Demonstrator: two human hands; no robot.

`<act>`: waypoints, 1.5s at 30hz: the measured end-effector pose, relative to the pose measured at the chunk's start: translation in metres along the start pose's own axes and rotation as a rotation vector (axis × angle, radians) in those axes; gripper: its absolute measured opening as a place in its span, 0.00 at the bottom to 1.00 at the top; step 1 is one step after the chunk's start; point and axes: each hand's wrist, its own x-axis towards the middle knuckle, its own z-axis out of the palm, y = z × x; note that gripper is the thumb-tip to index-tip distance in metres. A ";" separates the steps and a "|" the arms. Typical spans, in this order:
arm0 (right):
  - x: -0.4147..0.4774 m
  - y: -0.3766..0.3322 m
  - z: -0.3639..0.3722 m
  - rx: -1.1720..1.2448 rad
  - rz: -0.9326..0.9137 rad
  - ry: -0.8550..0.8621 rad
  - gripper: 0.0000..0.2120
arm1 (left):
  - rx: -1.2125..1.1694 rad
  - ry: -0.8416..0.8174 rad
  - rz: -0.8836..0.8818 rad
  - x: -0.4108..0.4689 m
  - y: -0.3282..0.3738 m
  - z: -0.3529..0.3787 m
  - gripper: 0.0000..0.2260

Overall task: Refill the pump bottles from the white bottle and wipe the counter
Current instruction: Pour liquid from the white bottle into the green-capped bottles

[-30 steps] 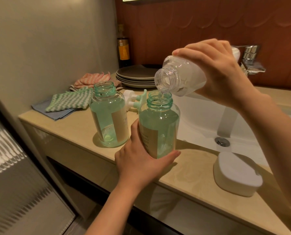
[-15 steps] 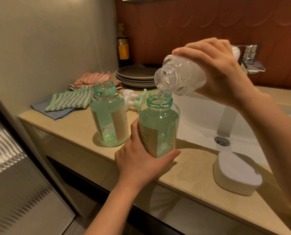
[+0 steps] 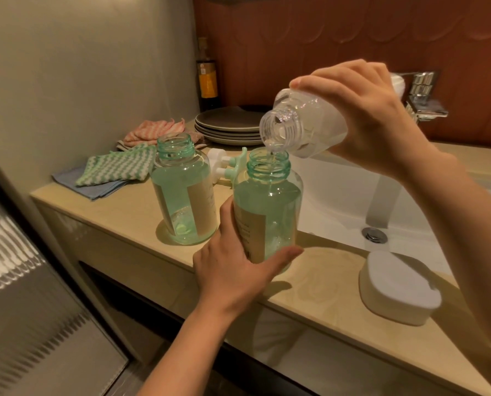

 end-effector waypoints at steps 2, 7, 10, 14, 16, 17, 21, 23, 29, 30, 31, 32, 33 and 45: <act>0.000 -0.001 0.000 0.003 0.000 0.005 0.28 | -0.025 0.040 0.026 0.001 -0.004 0.002 0.53; 0.000 -0.001 0.000 0.004 -0.001 0.010 0.27 | -0.019 0.075 0.064 0.002 -0.008 0.004 0.52; 0.000 -0.001 0.000 0.000 -0.001 0.007 0.27 | -0.013 0.075 0.073 0.003 -0.010 0.004 0.52; 0.000 0.000 0.000 -0.006 0.000 0.003 0.28 | -0.020 0.067 0.091 0.003 -0.010 0.002 0.52; 0.000 0.000 0.000 -0.009 -0.001 0.006 0.28 | -0.029 0.059 0.103 0.004 -0.010 0.002 0.52; 0.000 0.000 0.000 -0.011 -0.002 0.007 0.27 | -0.034 0.059 0.108 0.004 -0.010 0.002 0.51; -0.001 0.001 0.000 -0.016 -0.004 0.006 0.28 | -0.041 0.055 0.115 0.004 -0.011 0.002 0.51; -0.001 0.001 0.000 -0.019 -0.004 0.004 0.28 | -0.036 0.052 0.112 0.004 -0.012 0.002 0.51; -0.001 0.001 0.000 -0.020 -0.003 -0.006 0.29 | -0.075 0.028 0.133 0.005 -0.012 0.001 0.48; -0.001 0.001 0.000 -0.021 -0.002 -0.007 0.30 | -0.107 0.022 0.142 0.005 -0.013 0.002 0.46; -0.001 0.001 0.000 -0.021 0.000 -0.009 0.30 | -0.130 0.020 0.148 0.005 -0.013 0.002 0.45; -0.001 0.001 0.000 -0.020 0.002 -0.011 0.30 | -0.139 0.022 0.152 0.006 -0.014 0.003 0.44; -0.001 0.001 0.000 -0.016 0.003 -0.014 0.30 | -0.140 0.022 0.154 0.005 -0.014 0.003 0.44; -0.001 0.002 0.000 -0.041 0.012 -0.021 0.33 | -0.163 0.030 0.142 0.004 -0.013 0.002 0.33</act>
